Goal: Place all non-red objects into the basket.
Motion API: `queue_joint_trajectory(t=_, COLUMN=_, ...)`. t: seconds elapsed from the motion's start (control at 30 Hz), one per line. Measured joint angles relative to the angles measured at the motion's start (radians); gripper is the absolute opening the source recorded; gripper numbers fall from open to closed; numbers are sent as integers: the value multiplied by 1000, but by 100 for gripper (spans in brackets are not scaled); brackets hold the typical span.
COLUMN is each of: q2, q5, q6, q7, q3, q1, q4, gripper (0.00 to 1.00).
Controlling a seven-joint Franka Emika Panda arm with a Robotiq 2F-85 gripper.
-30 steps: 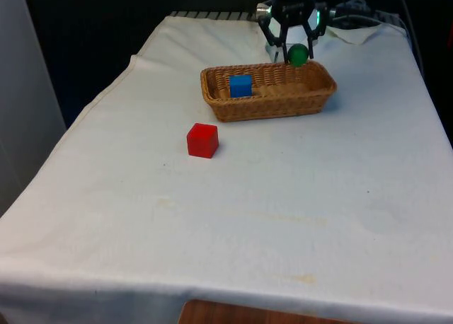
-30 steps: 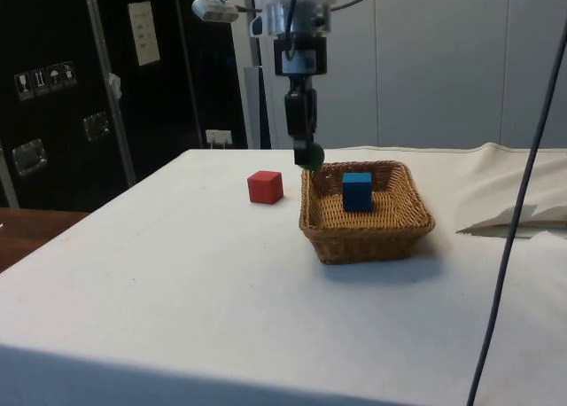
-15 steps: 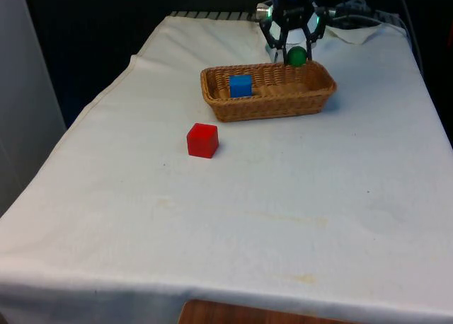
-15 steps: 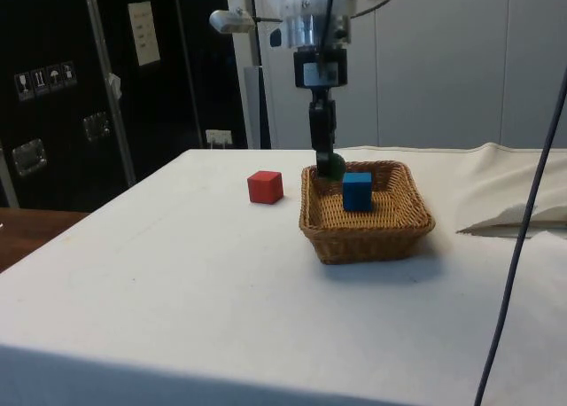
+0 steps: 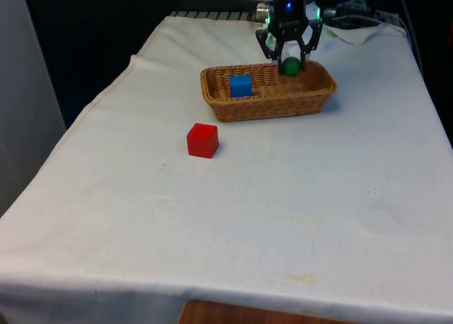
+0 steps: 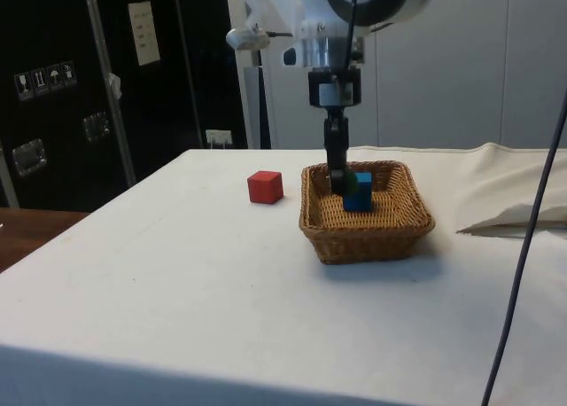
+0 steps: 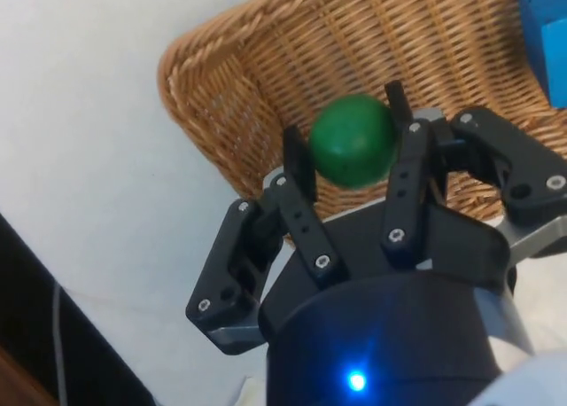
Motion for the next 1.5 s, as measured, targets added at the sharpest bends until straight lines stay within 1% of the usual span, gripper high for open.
queue_joint_trajectory(t=0.13, q2=9, q5=1, q6=15, q7=-2, q3=0, q1=0, q4=-6, gripper=0)
queue_joint_trajectory(t=0.27, q2=34, q5=1, q6=46, q7=-6, q3=2, q1=0, q4=-13, gripper=0)
queue_joint_trajectory(t=0.3, q2=48, q5=1, q6=64, q7=-7, q3=3, q1=0, q4=-16, gripper=0)
queue_joint_trajectory(t=0.5, q2=86, q5=2, q6=106, q7=-9, q3=8, q1=0, q4=-21, gripper=0)
queue_joint_trajectory(t=0.67, q2=96, q5=2, q6=118, q7=-9, q3=9, q1=0, q4=-21, gripper=0)
queue_joint_trajectory(t=0.7, q2=96, q5=2, q6=118, q7=-9, q3=9, q1=0, q4=-21, gripper=11)
queue_joint_trajectory(t=0.73, q2=96, q5=2, q6=118, q7=-9, q3=9, q1=0, q4=-21, gripper=29)
queue_joint_trajectory(t=0.97, q2=96, q5=2, q6=118, q7=-9, q3=9, q1=0, q4=-21, gripper=97)
queue_joint_trajectory(t=1.0, q2=96, q5=2, q6=118, q7=-9, q3=9, q1=0, q4=-21, gripper=100)
queue_joint_trajectory(t=1.03, q2=96, q5=2, q6=118, q7=-9, q3=9, q1=0, q4=-21, gripper=100)
queue_joint_trajectory(t=1.33, q2=92, q5=2, q6=117, q7=-9, q3=9, q1=0, q4=-17, gripper=100)
queue_joint_trajectory(t=1.47, q2=44, q5=1, q6=74, q7=-7, q3=8, q1=0, q4=-14, gripper=100)
queue_joint_trajectory(t=1.5, q2=19, q5=1, q6=50, q7=-5, q3=6, q1=0, q4=-14, gripper=100)
